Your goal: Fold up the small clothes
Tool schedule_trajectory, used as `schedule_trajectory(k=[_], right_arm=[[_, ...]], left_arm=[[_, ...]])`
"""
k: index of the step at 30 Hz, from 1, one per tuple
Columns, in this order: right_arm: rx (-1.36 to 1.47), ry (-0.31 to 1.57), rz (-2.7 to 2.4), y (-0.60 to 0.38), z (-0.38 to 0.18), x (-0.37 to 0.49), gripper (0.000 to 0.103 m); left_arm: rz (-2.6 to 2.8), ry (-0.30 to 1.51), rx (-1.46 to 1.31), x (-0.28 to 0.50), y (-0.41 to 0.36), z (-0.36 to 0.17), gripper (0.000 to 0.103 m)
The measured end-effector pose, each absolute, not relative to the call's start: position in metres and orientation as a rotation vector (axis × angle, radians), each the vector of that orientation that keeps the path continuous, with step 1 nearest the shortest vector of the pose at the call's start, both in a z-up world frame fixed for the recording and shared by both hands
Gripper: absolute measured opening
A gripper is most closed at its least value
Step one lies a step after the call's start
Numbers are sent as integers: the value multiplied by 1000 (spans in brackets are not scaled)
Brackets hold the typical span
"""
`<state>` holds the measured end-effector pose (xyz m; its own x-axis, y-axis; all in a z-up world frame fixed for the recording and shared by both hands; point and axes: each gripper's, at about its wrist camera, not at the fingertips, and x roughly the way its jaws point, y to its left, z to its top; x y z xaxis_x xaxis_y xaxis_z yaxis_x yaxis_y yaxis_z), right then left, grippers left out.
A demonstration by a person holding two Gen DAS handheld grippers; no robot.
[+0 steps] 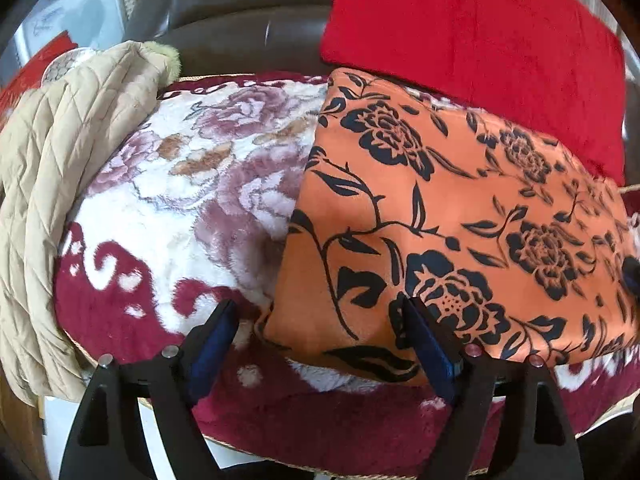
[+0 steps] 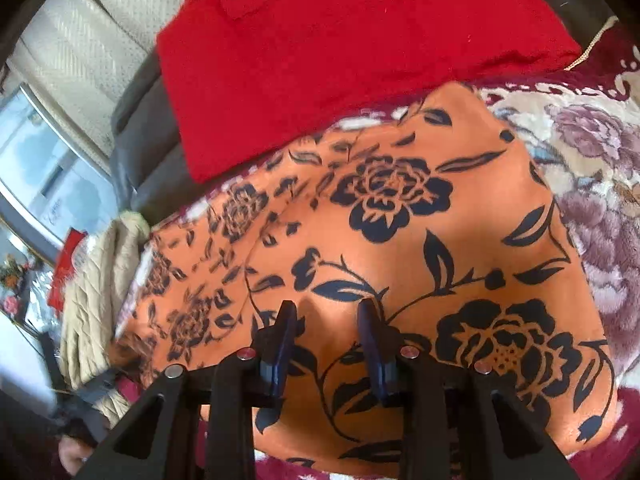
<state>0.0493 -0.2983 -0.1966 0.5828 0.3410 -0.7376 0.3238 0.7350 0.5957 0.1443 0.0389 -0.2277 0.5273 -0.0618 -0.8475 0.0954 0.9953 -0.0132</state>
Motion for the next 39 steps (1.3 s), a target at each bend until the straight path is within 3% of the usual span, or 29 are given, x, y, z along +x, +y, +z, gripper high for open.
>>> schedule_trajectory(k=[8,13,21,22,23,25,28,35,39], right_arm=[[815,826,76,-309,-168,27,38],[851,994,7,-313,-197,32,36],[1026,873,-15,-367,-187,-1,36],[1060,852,-28,-377,-190,-7,39],[1098,828,-49,-389,-190,-15,62],[1157,782,-106,-408,-192,-32,80],[1210,750,-137,-429,-197,-52,80],[1306,905,-82,-427,-233,-49,78],[1308,932,4,-409,-235,-30,77]], left_arm=[[-85,962,-81,116,57,-197,84],[-56,1057,-150,115,66,-217,84],[-19,980,-152,122,74,-196,84],[-7,961,-146,126,77,-193,84],[11,951,-127,132,79,-193,84],[55,1007,-72,143,82,-202,84],[38,1070,-107,149,89,-218,84],[-95,887,43,109,36,-171,84],[-142,923,92,110,7,-178,84]])
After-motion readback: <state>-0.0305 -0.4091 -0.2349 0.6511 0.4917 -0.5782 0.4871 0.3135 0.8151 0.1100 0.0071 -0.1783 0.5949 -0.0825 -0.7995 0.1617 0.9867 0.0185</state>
